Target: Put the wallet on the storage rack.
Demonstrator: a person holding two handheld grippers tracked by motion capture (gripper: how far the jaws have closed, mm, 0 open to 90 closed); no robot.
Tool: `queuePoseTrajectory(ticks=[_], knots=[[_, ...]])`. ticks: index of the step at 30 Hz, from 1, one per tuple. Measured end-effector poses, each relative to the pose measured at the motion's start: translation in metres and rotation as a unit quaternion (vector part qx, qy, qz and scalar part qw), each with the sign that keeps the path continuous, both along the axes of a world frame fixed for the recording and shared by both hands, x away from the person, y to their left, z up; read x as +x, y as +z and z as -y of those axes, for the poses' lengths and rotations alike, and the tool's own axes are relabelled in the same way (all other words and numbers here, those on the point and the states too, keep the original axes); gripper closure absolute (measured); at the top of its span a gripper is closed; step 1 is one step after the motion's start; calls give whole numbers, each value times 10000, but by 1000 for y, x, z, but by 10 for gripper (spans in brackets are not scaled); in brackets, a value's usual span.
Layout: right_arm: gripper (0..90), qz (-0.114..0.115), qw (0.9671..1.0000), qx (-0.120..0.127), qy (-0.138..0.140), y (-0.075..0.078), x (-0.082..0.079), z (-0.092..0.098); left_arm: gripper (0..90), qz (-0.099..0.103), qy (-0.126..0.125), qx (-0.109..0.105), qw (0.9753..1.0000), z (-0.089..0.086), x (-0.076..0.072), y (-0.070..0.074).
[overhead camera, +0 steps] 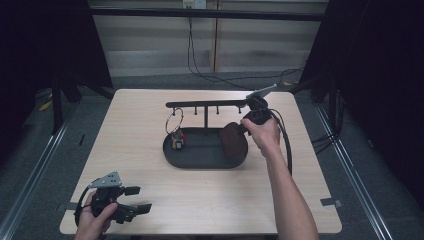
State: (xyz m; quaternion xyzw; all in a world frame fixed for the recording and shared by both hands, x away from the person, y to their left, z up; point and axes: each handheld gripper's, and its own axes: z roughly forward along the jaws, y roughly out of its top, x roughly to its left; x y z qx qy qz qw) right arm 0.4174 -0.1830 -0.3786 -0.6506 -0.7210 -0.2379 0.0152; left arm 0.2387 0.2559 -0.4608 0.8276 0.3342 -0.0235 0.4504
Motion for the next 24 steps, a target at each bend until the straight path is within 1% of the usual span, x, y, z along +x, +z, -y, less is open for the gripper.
queuePoseTrajectory(ticks=[3,5,7,8,9,13,16,17,18,19,20,24], knots=[[837,-21,10000,42,-61,-6,0,0,165,5,16,2,10000,0,0,0],[838,18,9999,127,-97,-11,0,1,165,9,14,13,10000,0,0,0],[838,15,9998,162,-142,-15,1,2,165,-21,10,-1,10000,1,0,-1],[838,54,9997,178,-159,-16,1,2,165,-18,1,13,10000,1,1,-1],[838,18,9996,229,-154,-19,2,3,165,-31,3,9,10000,1,1,-1],[838,60,9991,331,-258,-29,2,4,165,-28,5,8,10000,1,1,-1],[837,41,9990,371,-252,-38,1,5,165,-36,5,19,10000,1,1,-1],[837,68,9985,464,-291,-41,0,6,165,-40,2,14,10000,1,1,-2],[837,54,9985,474,-282,-43,0,6,165,-43,6,18,10000,1,1,-2],[837,46,9987,432,-258,-45,0,6,165,-49,11,20,10000,2,1,-2],[837,91,9987,406,-301,-47,-1,6,165,-74,0,25,10000,2,1,-2],[832,119,9980,526,-342,-53,-2,10,165,-45,18,11,10000,2,1,-2]])
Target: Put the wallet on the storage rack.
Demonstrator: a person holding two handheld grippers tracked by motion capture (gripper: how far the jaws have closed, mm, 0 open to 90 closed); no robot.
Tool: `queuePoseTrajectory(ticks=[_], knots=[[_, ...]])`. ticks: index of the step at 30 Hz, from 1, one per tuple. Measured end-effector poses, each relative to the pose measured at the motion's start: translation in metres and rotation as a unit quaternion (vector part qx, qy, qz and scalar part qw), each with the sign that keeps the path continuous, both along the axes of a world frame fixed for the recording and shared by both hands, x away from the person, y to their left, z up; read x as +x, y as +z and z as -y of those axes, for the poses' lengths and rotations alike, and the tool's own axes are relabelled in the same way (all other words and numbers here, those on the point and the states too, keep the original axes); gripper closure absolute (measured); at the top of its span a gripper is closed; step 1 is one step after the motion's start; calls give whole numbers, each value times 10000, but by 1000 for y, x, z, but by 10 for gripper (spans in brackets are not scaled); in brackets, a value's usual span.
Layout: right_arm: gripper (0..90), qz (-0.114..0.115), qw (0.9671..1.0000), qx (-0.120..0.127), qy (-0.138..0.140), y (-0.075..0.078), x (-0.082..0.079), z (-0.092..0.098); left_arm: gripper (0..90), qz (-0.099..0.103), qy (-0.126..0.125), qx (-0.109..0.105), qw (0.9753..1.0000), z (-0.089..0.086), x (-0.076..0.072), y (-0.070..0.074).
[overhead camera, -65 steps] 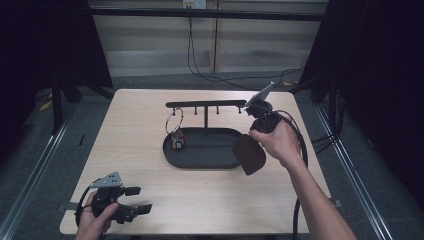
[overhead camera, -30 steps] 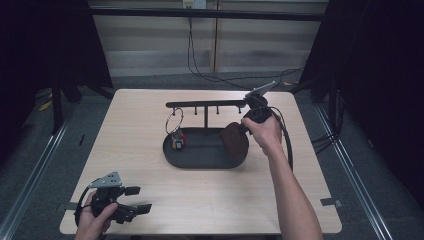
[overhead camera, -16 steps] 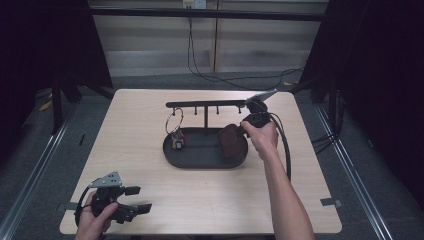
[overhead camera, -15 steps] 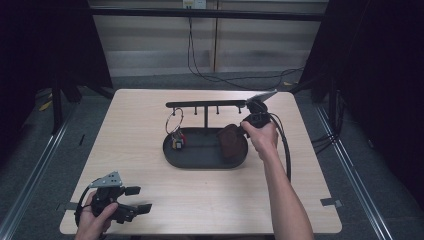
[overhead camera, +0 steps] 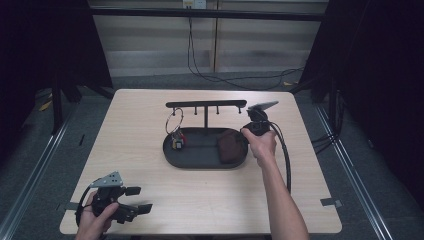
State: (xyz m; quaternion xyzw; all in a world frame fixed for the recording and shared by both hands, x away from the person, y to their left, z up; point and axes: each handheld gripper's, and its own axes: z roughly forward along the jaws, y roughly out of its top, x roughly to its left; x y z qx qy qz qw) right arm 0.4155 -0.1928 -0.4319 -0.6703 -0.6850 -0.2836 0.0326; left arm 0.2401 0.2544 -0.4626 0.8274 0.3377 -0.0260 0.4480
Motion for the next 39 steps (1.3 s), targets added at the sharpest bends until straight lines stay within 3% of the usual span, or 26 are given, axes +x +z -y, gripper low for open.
queuePoseTrajectory(ticks=[14,18,19,25,31,39], knots=[[779,149,9997,-187,-42,-17,-6,4,165,38,-37,15,10000,1,-2,1],[704,180,9991,-371,95,-23,-7,1,165,21,-56,8,10000,1,-1,1],[651,227,9990,-382,81,-22,-8,1,165,21,-47,5,10000,1,0,0],[516,602,9977,-281,97,-8,-14,5,165,37,-10,-31,10000,-1,-1,1],[303,985,9948,-73,265,5,-29,11,165,34,57,-111,9999,-1,1,1],[221,1255,9914,81,371,5,-48,16,165,-38,205,-138,9997,-1,6,0]])
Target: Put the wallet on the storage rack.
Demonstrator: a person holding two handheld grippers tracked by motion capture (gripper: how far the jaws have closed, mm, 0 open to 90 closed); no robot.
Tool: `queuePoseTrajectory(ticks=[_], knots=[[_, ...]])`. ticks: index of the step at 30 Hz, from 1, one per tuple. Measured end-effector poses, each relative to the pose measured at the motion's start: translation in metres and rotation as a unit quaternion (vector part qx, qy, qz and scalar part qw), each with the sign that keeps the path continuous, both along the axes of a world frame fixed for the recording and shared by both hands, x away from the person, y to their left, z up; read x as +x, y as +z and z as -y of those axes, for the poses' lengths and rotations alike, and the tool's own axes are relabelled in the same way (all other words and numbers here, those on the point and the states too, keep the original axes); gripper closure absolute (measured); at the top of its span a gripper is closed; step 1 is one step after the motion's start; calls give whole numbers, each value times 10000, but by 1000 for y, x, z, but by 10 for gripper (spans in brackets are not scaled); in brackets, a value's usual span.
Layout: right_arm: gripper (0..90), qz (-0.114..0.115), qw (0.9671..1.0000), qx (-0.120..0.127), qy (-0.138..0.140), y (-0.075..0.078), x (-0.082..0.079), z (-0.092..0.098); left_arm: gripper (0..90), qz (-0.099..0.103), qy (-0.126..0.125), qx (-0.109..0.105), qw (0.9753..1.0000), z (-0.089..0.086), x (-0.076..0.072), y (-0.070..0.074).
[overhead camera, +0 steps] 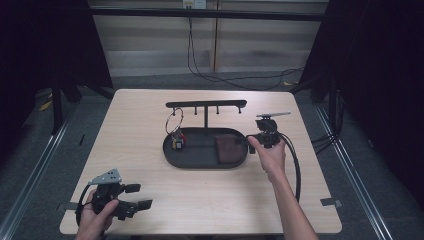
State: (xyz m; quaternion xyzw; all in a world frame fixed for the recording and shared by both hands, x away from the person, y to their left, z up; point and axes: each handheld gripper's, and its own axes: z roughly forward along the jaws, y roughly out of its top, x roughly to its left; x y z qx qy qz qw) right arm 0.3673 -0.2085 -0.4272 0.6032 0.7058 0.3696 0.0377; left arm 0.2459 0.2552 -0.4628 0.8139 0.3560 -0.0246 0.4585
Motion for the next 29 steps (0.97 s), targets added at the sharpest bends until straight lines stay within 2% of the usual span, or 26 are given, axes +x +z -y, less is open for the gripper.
queuePoseTrajectory(ticks=[2,5,7,10,13,14,20,22,24,27,29], knots=[[208,42,10000,-52,-18,0,-3,1,166,-41,57,6,10000,0,1,0],[202,49,10000,-32,-19,-2,-9,4,167,-74,89,8,9999,0,2,-1],[204,151,9999,43,9,-4,-17,6,167,-79,105,-3,9999,0,2,0],[188,358,9993,12,74,-7,-35,8,167,-92,135,18,9999,-1,3,-1],[183,443,9988,-193,107,-11,-53,10,170,-103,146,23,9998,-1,4,-1],[185,447,9988,-143,108,-12,-58,12,170,-103,166,17,9998,-1,4,-1],[192,649,9977,-174,-66,-21,-89,26,173,-106,254,35,9996,-2,4,-1],[192,625,9978,-178,-160,-27,-97,31,173,-130,303,36,9995,-2,6,-2],[195,586,9980,-162,-182,-32,-100,33,173,-148,317,3,9994,-2,6,-2],[194,625,9978,-147,-182,-35,-102,32,173,-127,316,-31,9994,-4,5,-1],[195,694,9971,-220,-199,-34,-103,30,172,-116,331,-38,9994,-5,5,-1]])
